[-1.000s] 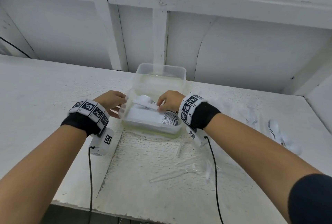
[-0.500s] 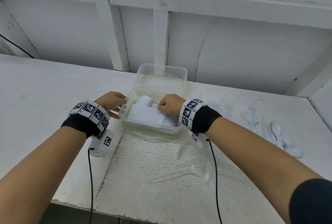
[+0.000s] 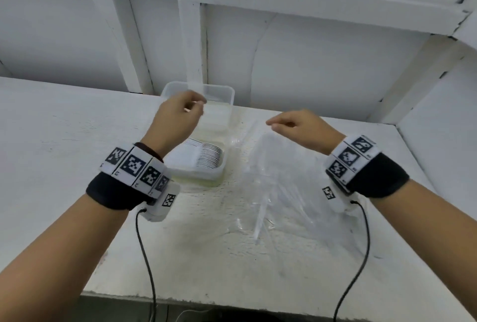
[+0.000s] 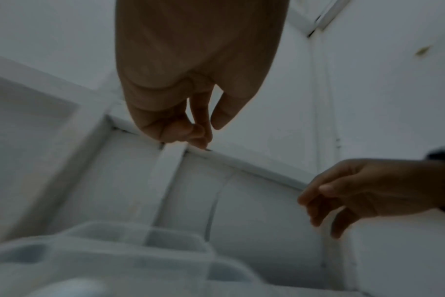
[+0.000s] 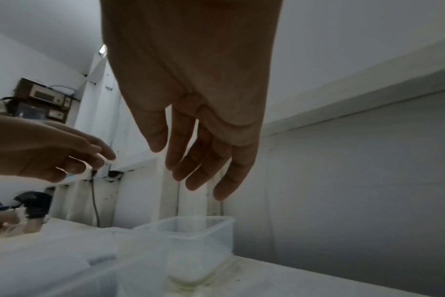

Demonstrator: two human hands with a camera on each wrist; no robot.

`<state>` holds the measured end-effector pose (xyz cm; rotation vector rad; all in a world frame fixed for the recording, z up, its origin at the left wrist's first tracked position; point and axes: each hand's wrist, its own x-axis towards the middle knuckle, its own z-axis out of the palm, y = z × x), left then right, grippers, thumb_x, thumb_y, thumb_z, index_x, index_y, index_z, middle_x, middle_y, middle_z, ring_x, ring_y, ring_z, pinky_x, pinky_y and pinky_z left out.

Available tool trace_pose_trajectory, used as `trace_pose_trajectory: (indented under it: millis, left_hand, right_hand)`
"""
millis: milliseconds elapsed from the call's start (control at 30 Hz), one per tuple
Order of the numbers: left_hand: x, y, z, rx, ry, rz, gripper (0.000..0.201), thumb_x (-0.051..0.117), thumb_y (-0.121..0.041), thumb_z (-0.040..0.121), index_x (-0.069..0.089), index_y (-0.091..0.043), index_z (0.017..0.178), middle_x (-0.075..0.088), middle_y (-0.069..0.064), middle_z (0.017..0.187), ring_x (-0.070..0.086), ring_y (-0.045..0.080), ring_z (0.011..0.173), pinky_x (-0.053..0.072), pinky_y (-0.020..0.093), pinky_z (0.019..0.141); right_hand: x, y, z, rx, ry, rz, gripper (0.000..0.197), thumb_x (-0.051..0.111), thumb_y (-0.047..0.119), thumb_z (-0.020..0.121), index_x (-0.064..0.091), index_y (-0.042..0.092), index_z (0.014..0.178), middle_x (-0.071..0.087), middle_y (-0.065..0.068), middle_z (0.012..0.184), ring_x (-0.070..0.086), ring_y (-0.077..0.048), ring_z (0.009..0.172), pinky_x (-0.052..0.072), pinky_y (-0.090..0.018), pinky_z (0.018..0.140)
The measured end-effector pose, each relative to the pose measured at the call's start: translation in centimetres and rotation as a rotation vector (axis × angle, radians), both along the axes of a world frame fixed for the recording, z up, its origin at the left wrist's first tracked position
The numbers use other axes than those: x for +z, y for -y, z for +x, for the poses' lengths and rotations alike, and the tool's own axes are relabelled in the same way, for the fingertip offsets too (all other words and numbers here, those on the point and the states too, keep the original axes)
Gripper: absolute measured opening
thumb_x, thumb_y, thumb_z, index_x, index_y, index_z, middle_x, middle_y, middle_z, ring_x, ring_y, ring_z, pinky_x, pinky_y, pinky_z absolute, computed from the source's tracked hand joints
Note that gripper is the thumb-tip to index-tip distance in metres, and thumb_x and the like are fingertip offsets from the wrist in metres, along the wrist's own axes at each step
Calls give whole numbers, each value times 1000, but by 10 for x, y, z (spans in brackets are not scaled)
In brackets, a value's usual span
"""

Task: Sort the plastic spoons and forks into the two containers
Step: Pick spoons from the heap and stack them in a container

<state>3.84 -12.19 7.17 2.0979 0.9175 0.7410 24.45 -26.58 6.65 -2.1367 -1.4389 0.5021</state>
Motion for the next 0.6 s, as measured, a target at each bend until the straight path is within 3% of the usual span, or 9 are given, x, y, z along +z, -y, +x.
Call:
trace_pose_trajectory:
  millis: [100, 200, 267, 367, 433, 500, 567, 600]
  left_hand:
    - [-1, 46, 42, -227, -10, -47, 17, 44, -17, 95, 61, -21, 99, 61, -8, 77, 52, 4, 63, 41, 13, 55]
    - [-16, 86, 86, -444, -131, -73, 18, 45, -17, 95, 62, -17, 102, 63, -4, 81, 53, 6, 64, 41, 13, 61]
    - [-28, 110, 111, -548, -240, -85, 21, 45, -19, 95, 62, -15, 107, 65, 2, 92, 56, 11, 73, 43, 20, 66]
    - [-47, 142, 144, -661, -404, -32, 28, 44, -22, 97, 60, -10, 115, 63, 7, 116, 58, 20, 101, 41, 24, 80]
    - [-60, 158, 164, -711, -507, -13, 29, 44, -21, 96, 62, -7, 114, 61, 8, 119, 56, 22, 107, 40, 25, 83]
    - [-71, 170, 180, -747, -623, 8, 26, 45, -20, 95, 64, -2, 92, 63, 11, 98, 59, 24, 91, 43, 27, 75]
    - [-78, 181, 190, -730, -723, 57, 36, 46, -23, 95, 45, -6, 63, 49, 6, 67, 48, 19, 63, 36, 24, 55]
    - [-80, 185, 194, -722, -766, 91, 41, 47, -27, 95, 37, -10, 59, 42, 3, 61, 43, 17, 58, 31, 23, 49]
  right_hand:
    - [-2, 50, 27, -102, 35, -57, 24, 56, 20, 92, 68, 14, 112, 67, 1, 114, 57, -5, 98, 37, -14, 86]
    - [-12, 95, 52, -192, 58, -132, 24, 55, 19, 93, 67, 12, 113, 66, -2, 115, 56, -8, 98, 38, -18, 89]
    - [-22, 120, 67, -251, 53, -176, 25, 55, 19, 93, 67, 11, 113, 66, -3, 116, 55, -8, 96, 38, -19, 88]
    - [-41, 149, 82, -335, 33, -231, 24, 55, 17, 92, 67, 9, 112, 66, -5, 116, 56, -11, 97, 37, -19, 85]
    - [-54, 162, 91, -389, 14, -262, 24, 55, 16, 92, 67, 8, 110, 66, -7, 114, 57, -15, 96, 40, -19, 79]
    - [-65, 171, 96, -434, -20, -300, 22, 55, 16, 91, 67, 8, 108, 67, -8, 108, 56, -15, 89, 39, -16, 63]
    - [-75, 174, 97, -459, -34, -332, 20, 54, 15, 91, 67, 6, 104, 66, -4, 92, 55, -15, 82, 36, -15, 55]
    - [-79, 174, 97, -468, -36, -340, 20, 54, 15, 91, 67, 5, 102, 63, 1, 81, 55, -14, 78, 35, -15, 54]
